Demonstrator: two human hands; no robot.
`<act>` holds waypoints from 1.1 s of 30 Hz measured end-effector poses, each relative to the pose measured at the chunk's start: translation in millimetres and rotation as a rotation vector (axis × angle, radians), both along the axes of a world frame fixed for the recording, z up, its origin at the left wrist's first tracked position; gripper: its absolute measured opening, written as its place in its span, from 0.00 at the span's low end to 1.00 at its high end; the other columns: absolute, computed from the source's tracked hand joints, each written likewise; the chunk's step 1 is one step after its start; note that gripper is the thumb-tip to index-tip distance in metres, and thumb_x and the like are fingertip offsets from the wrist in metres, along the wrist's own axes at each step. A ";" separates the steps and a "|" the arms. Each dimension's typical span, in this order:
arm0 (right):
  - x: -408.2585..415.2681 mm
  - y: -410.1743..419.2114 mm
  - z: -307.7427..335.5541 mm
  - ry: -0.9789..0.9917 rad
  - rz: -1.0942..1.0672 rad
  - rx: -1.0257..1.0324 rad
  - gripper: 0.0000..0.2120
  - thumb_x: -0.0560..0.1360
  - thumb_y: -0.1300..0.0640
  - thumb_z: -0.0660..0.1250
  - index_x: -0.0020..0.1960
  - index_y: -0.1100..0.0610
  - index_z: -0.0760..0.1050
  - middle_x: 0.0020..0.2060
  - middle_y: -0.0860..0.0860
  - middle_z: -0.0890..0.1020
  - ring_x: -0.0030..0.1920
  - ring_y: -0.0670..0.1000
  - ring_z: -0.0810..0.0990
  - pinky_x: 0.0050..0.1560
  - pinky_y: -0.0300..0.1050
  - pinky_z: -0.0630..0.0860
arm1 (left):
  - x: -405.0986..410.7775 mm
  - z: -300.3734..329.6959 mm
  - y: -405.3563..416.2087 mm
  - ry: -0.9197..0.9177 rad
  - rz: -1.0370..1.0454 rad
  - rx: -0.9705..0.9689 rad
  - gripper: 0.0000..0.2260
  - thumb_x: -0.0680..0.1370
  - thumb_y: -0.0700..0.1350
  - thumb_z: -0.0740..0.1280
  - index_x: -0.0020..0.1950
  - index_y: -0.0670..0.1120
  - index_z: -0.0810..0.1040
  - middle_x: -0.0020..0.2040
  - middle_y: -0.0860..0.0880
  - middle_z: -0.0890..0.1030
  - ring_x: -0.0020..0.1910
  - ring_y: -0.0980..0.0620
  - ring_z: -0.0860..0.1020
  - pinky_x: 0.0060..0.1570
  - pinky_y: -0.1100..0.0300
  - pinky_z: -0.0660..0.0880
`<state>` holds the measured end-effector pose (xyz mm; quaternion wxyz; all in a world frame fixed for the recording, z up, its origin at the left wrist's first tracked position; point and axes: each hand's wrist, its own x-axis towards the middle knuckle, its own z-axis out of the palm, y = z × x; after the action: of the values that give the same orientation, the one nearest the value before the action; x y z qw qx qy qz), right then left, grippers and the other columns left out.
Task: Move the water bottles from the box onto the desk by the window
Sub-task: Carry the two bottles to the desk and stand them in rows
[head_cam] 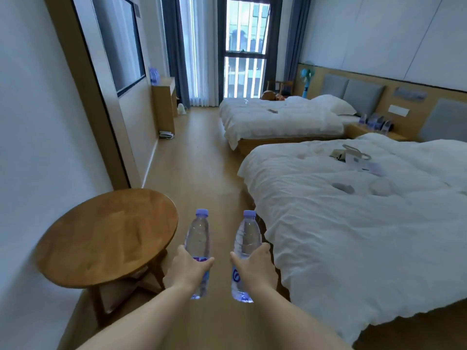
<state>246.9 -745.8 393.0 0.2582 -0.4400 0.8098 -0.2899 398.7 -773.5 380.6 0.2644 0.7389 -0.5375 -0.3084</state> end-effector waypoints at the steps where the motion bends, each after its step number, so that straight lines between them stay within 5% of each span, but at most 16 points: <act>1: -7.0 -23.6 1.4 0.029 0.035 -0.004 0.28 0.70 0.36 0.69 0.55 0.54 0.61 0.51 0.49 0.75 0.48 0.51 0.78 0.43 0.47 0.75 | -8.1 1.7 -21.9 0.020 0.014 -0.015 0.26 0.68 0.59 0.74 0.55 0.49 0.65 0.47 0.51 0.77 0.42 0.51 0.78 0.39 0.57 0.75; 9: -64.7 -192.0 29.3 0.214 0.234 -0.034 0.30 0.72 0.36 0.67 0.61 0.56 0.63 0.55 0.49 0.75 0.53 0.51 0.77 0.43 0.42 0.68 | -61.3 25.5 -172.3 0.003 0.146 -0.055 0.28 0.66 0.62 0.74 0.55 0.50 0.66 0.47 0.52 0.77 0.43 0.51 0.79 0.45 0.52 0.80; 16: -80.2 -328.0 31.9 0.232 0.296 -0.070 0.30 0.72 0.37 0.66 0.61 0.57 0.63 0.55 0.50 0.75 0.53 0.51 0.77 0.44 0.43 0.72 | -76.4 32.4 -293.9 -0.090 0.168 -0.072 0.32 0.68 0.62 0.72 0.64 0.49 0.66 0.53 0.53 0.77 0.48 0.50 0.79 0.46 0.55 0.77; 33: -45.4 -719.1 38.2 0.156 0.253 -0.037 0.31 0.71 0.38 0.68 0.63 0.57 0.62 0.56 0.51 0.75 0.53 0.52 0.78 0.50 0.49 0.79 | -42.9 38.4 -689.7 -0.067 0.186 0.021 0.29 0.68 0.61 0.72 0.62 0.48 0.67 0.50 0.51 0.76 0.46 0.47 0.77 0.45 0.56 0.74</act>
<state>201.5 -1464.9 431.2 0.2210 -0.5645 0.7599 -0.2348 355.7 -1463.2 419.0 0.2658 0.7983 -0.4719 -0.2634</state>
